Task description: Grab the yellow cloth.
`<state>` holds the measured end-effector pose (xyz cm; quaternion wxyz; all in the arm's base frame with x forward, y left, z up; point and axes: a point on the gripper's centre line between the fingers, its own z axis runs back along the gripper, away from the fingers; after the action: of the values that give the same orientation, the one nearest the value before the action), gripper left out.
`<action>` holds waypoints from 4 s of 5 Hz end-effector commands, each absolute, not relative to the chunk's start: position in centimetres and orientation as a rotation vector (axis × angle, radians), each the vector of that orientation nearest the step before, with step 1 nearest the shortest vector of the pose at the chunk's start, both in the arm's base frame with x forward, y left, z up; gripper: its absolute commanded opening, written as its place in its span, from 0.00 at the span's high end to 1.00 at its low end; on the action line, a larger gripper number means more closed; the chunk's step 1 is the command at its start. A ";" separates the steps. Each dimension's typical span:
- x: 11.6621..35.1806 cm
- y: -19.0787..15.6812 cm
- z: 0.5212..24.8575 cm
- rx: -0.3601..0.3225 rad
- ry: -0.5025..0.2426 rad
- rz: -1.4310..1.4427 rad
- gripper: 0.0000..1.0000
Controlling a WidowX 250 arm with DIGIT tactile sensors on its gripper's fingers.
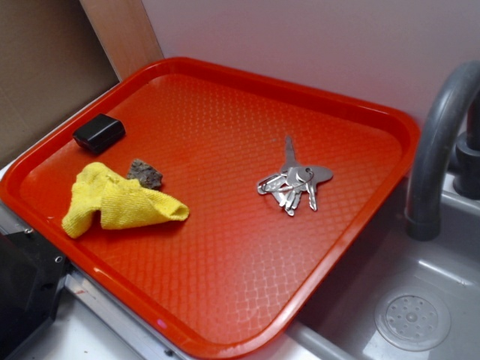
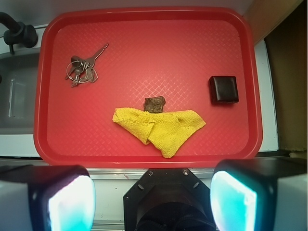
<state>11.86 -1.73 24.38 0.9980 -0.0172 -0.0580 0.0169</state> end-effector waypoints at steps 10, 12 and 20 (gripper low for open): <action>16.4 -0.4 9.6 -0.057 -0.207 -0.211 1.00; 18.7 1.0 19.4 -0.096 -0.201 0.018 1.00; 15.9 -0.3 4.4 0.054 -0.155 -0.537 0.00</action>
<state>15.32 -0.75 3.83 0.9637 0.0261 -0.0593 -0.2591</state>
